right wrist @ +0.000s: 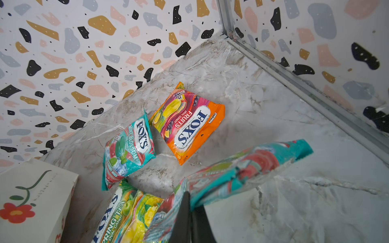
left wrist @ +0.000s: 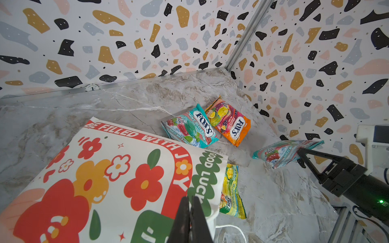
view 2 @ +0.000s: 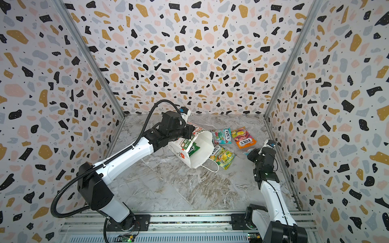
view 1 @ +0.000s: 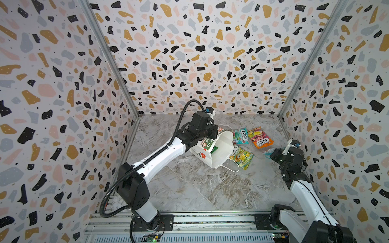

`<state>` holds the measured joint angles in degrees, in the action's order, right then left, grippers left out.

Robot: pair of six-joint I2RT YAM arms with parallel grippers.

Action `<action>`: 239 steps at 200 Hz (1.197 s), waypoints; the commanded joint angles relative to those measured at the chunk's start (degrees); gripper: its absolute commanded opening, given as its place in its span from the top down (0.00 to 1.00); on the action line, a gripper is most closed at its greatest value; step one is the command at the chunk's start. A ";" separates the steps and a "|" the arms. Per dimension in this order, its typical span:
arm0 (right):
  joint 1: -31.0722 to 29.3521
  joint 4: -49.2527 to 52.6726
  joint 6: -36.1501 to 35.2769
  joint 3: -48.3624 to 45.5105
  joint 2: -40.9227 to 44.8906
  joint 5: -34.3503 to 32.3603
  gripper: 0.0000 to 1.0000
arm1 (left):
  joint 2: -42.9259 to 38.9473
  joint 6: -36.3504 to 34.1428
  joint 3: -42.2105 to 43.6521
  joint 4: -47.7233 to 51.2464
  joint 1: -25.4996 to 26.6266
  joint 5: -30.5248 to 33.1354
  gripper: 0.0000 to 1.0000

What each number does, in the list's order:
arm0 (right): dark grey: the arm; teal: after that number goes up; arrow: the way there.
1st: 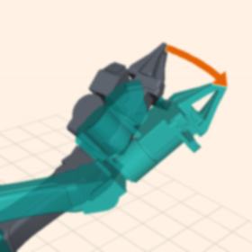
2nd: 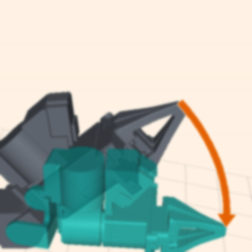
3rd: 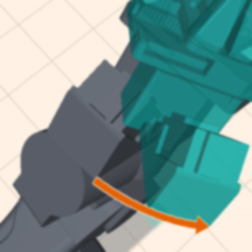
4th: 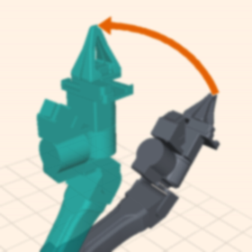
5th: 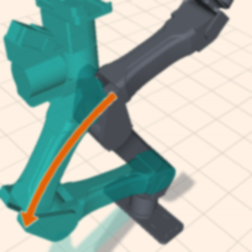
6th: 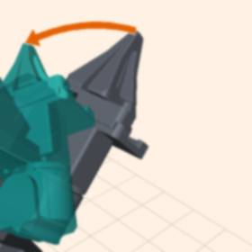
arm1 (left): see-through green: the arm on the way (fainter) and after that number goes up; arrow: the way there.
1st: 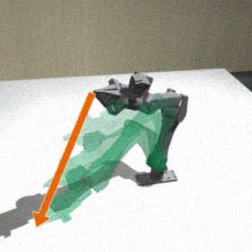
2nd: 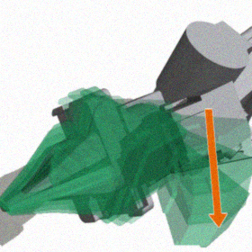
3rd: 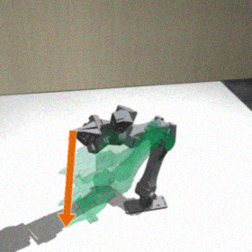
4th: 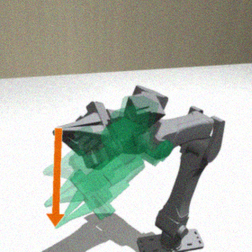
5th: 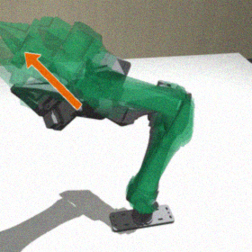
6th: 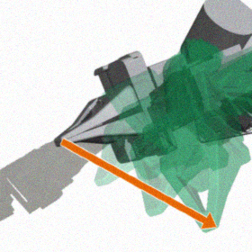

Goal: Take the snacks out of the paper bag
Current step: 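Lower the mint packet onto the table and open the right gripper, then move the right gripper back into the bag opening toward the green packets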

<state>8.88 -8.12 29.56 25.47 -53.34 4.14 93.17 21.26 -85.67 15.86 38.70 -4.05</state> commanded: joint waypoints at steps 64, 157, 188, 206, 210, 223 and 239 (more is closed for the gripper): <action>0.06 -4.76 9.02 -12.43 5.21 6.45 1.00 | 0.52 -0.09 -0.97 -2.42 0.16 -1.55 1.00; 0.08 5.94 7.79 -7.77 7.77 -1.26 0.43 | -0.07 -0.34 -0.91 -2.19 0.23 -2.69 1.00; -0.02 8.87 8.65 -5.88 11.48 -1.85 0.42 | -0.33 -0.51 -1.32 -1.82 0.21 -2.88 1.00; -0.13 5.44 7.52 -5.85 13.54 5.38 0.44 | -0.48 -0.90 -1.94 -1.69 0.20 -3.48 1.00; -0.17 4.11 7.29 -5.79 13.68 7.77 0.44 | -0.53 -0.97 -2.09 -1.63 0.16 -3.58 1.00; -1.08 2.27 7.49 -4.76 13.08 13.72 0.45 | -0.75 -1.13 -2.37 -1.72 0.15 -3.76 1.00; -4.32 2.74 6.24 -1.48 10.39 18.01 0.46 | -0.92 -1.21 -2.40 -2.08 0.21 -3.96 1.00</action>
<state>8.01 -3.64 37.60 18.65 -40.62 12.05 93.19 21.04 -85.84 15.88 38.70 -7.11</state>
